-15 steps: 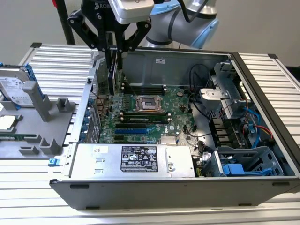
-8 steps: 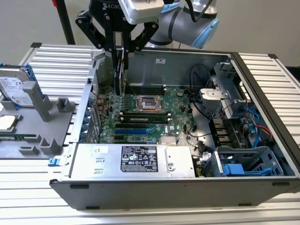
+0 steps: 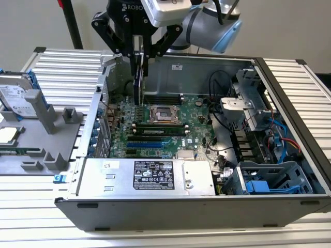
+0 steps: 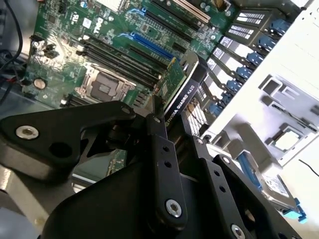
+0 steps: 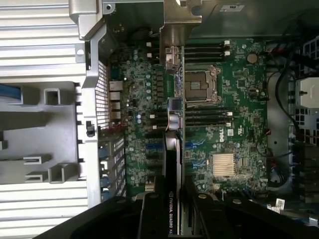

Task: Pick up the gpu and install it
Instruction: 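Pick up the gpu and move the gpu toward the slot, then insert the gpu into the slot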

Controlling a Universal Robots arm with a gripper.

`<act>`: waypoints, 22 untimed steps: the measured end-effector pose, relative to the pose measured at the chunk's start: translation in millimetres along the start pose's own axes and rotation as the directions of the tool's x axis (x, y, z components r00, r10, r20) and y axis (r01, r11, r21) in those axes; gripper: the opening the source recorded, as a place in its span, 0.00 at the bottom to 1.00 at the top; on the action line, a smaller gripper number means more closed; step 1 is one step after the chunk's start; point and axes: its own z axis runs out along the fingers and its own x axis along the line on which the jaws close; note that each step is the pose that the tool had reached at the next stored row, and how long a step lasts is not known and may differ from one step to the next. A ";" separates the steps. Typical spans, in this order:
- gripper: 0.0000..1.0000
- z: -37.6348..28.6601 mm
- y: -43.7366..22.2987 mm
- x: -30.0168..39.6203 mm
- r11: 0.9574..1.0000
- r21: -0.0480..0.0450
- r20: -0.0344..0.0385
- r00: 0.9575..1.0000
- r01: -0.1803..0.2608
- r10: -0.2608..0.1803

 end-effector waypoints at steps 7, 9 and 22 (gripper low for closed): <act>0.00 0.3 1.3 -10.8 1.000 0.000 0.000 1.000 0.000 0.000; 0.00 0.4 1.6 -13.9 1.000 0.000 0.000 1.000 0.000 0.000; 0.00 0.8 3.6 -33.7 1.000 0.001 -0.001 1.000 0.000 0.000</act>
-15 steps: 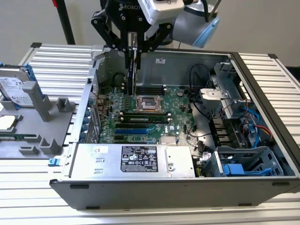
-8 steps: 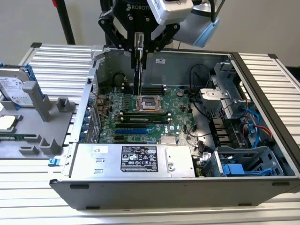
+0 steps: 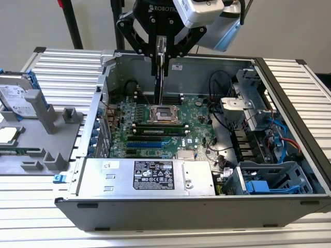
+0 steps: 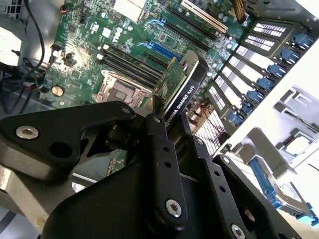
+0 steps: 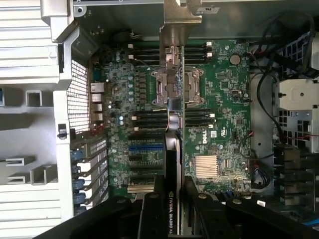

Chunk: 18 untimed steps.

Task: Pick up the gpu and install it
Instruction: 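Insert the gpu into the slot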

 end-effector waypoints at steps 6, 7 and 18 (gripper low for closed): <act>0.00 0.0 0.1 -1.2 1.000 0.000 0.000 1.000 0.000 0.000; 0.00 0.0 0.1 -1.2 1.000 0.000 0.000 1.000 0.000 0.000; 0.00 0.0 0.1 -1.2 1.000 0.000 0.000 1.000 0.011 -0.011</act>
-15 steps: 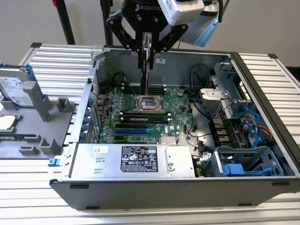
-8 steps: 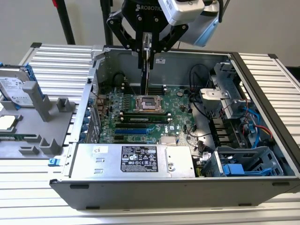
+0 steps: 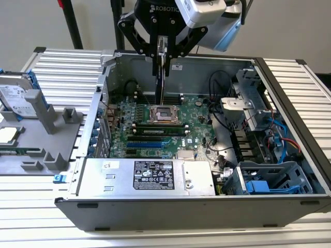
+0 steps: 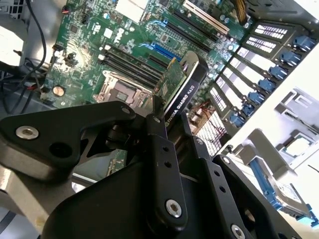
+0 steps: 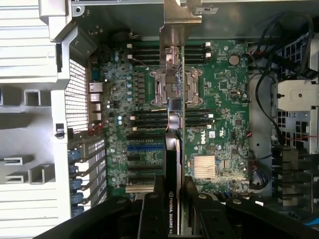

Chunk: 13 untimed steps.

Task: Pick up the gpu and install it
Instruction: 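Insert the gpu into the slot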

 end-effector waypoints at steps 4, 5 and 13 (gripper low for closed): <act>0.00 0.0 0.0 0.0 1.000 0.000 0.000 1.000 0.013 -0.013; 0.00 0.0 0.0 0.0 1.000 0.000 0.000 1.000 0.017 -0.017; 0.00 0.0 0.0 0.0 0.999 -0.001 -0.001 0.999 0.046 -0.046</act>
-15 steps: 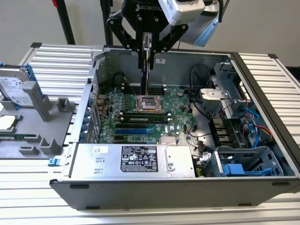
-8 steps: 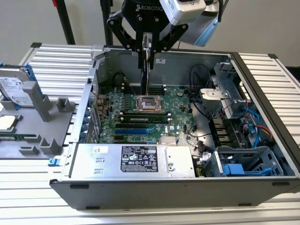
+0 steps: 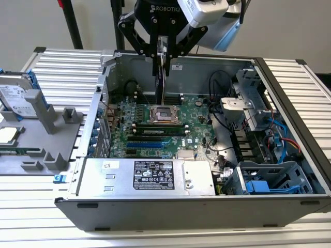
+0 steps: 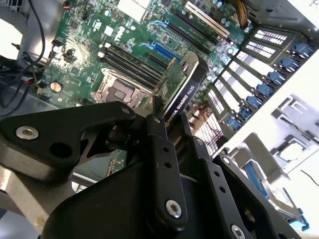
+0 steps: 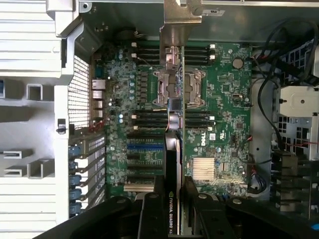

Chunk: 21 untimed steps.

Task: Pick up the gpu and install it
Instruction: 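Insert the gpu into the slot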

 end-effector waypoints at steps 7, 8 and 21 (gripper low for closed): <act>0.00 0.0 0.0 0.0 1.000 0.000 -0.001 1.000 0.024 -0.024; 0.00 0.0 0.0 0.0 1.000 -0.001 -0.001 1.000 0.027 -0.027; 0.00 -0.3 0.0 0.0 0.998 -0.001 -0.001 0.998 0.064 -0.064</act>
